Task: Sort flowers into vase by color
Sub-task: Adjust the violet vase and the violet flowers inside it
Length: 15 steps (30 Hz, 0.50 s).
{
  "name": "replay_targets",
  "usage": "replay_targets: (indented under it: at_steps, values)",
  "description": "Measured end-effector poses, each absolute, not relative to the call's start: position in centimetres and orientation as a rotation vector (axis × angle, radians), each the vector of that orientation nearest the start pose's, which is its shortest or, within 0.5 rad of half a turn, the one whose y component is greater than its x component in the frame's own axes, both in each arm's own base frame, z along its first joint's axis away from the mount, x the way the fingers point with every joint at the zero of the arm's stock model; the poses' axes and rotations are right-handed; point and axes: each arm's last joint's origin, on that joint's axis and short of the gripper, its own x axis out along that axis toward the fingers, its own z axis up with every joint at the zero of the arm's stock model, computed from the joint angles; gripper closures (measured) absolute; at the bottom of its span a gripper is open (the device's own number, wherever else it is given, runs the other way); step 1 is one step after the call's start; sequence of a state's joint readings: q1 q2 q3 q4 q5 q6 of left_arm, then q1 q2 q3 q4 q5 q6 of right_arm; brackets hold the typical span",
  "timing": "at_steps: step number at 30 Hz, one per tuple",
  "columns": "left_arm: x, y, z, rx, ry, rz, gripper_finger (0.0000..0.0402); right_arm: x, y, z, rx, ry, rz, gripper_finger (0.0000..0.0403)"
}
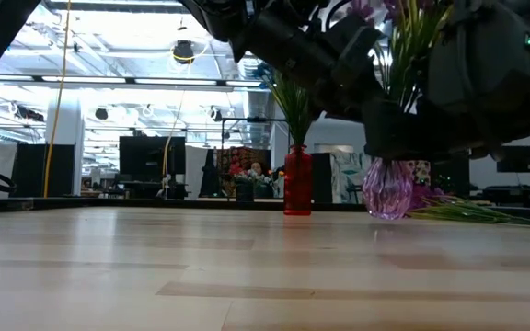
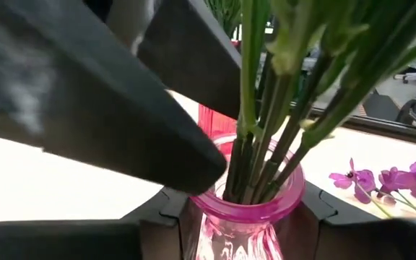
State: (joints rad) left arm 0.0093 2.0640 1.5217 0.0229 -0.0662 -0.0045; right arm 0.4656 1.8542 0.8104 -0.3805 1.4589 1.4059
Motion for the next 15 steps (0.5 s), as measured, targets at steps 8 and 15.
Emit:
replay_targets:
  at_steps: [8,15]
  values:
    - [47.00,0.64,21.62,0.031,0.543,0.072,0.0222,26.51,9.33,10.38,0.074,0.150,-1.103,0.0238]
    - [47.01,0.68,21.63,0.062,0.543,0.068,0.0222,26.56,9.19,10.37,0.076,0.153,-1.108,0.0233]
